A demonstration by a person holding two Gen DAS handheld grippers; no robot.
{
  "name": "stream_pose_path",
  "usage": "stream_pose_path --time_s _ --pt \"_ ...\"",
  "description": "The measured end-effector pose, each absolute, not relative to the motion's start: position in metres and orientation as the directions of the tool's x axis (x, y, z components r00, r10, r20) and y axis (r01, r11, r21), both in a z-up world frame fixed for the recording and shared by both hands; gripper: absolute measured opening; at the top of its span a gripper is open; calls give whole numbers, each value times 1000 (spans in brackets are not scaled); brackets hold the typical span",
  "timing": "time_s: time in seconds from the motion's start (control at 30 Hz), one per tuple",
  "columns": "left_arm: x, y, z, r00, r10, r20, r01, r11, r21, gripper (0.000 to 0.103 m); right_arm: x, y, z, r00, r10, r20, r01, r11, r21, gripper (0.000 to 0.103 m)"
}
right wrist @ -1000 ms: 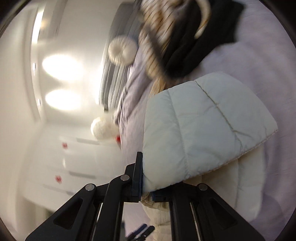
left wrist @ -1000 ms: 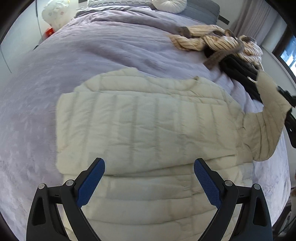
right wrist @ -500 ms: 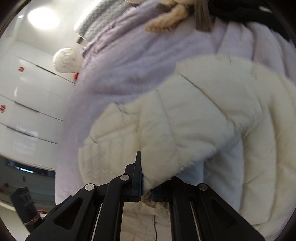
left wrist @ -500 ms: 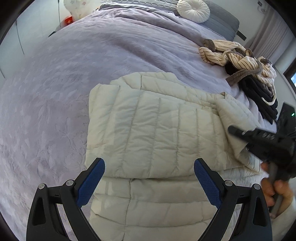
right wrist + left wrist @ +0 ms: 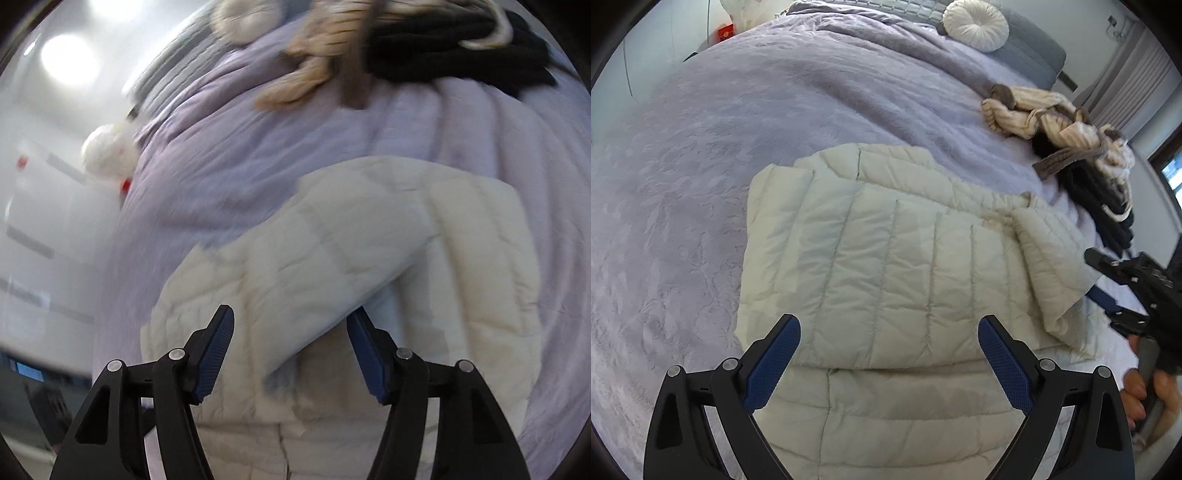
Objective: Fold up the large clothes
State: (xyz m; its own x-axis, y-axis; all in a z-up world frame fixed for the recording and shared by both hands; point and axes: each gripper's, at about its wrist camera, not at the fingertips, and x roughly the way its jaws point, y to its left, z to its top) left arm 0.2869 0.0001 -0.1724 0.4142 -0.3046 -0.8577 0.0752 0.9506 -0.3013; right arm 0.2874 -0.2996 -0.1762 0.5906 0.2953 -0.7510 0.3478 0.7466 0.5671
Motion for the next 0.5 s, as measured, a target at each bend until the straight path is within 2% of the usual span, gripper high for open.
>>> stream_pose_path --time_s 0.07,0.13,0.23,0.33,0.5 --pt "289 5 -171 419 -357 -835 83 931 -356 97 293 -311 -183 596 312 -740 379 702 602 4" --pt "292 11 -169 420 -385 -822 84 918 -387 97 300 -306 -180 605 294 -740 356 731 582 4" --pt "300 23 -165 431 -426 -795 79 896 -437 97 314 -275 -165 612 280 -740 218 840 498 4" --pt "306 35 -163 437 -472 -766 56 864 -500 97 322 -239 -159 589 306 -748 81 899 431 4" --pt "321 50 -163 430 -533 -729 32 816 -578 97 325 -193 -169 496 392 -775 -78 909 410 4"
